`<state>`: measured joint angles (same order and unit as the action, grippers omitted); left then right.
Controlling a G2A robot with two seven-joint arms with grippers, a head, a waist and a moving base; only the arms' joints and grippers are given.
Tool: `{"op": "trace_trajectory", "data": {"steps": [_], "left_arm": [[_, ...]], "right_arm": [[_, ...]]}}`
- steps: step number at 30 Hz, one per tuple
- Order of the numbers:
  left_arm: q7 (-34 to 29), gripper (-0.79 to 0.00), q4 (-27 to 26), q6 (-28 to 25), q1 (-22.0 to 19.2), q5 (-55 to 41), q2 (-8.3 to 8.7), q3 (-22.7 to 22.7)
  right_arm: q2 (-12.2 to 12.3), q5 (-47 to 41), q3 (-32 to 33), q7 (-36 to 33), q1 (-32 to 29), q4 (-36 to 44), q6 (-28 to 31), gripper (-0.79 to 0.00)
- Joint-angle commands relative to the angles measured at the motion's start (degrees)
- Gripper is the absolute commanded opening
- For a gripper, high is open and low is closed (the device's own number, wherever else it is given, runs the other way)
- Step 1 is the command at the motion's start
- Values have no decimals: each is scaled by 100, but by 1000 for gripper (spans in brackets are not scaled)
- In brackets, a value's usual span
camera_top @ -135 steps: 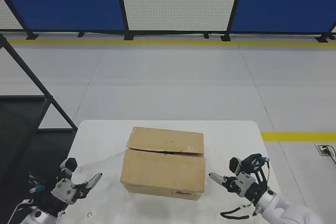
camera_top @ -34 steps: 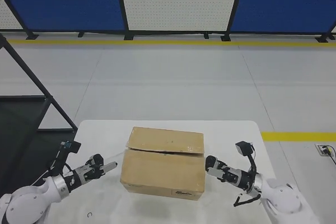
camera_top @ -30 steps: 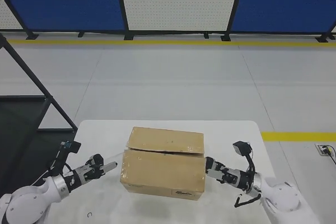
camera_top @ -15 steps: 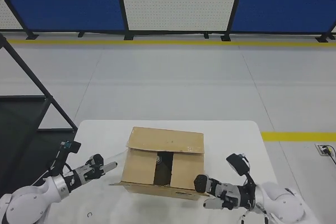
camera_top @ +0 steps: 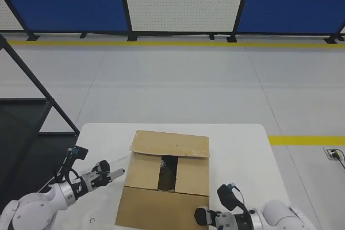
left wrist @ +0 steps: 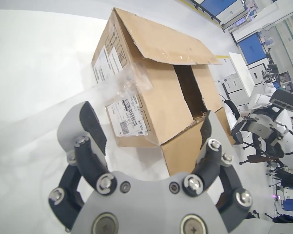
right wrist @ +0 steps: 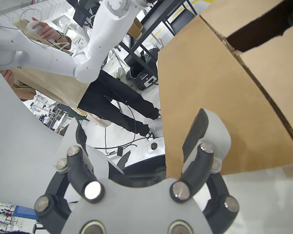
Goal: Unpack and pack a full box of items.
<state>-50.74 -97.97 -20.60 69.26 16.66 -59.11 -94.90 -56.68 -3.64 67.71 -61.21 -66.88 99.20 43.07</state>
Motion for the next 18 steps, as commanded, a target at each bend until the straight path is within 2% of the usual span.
{"op": "trace_trajectory", "data": {"steps": [1,7,18], "left_arm": [[2,0,-1,1,0,0,1,2],[2,0,-1,1,0,0,1,2],[2,0,-1,1,0,0,1,2]], "right_arm": [[21,-2,-79,-7,33,-101,-7,0],[37,-161,-336,42,239,-491,42,0],[-84,-524,-801,361,642,-1302,62,0]]}}
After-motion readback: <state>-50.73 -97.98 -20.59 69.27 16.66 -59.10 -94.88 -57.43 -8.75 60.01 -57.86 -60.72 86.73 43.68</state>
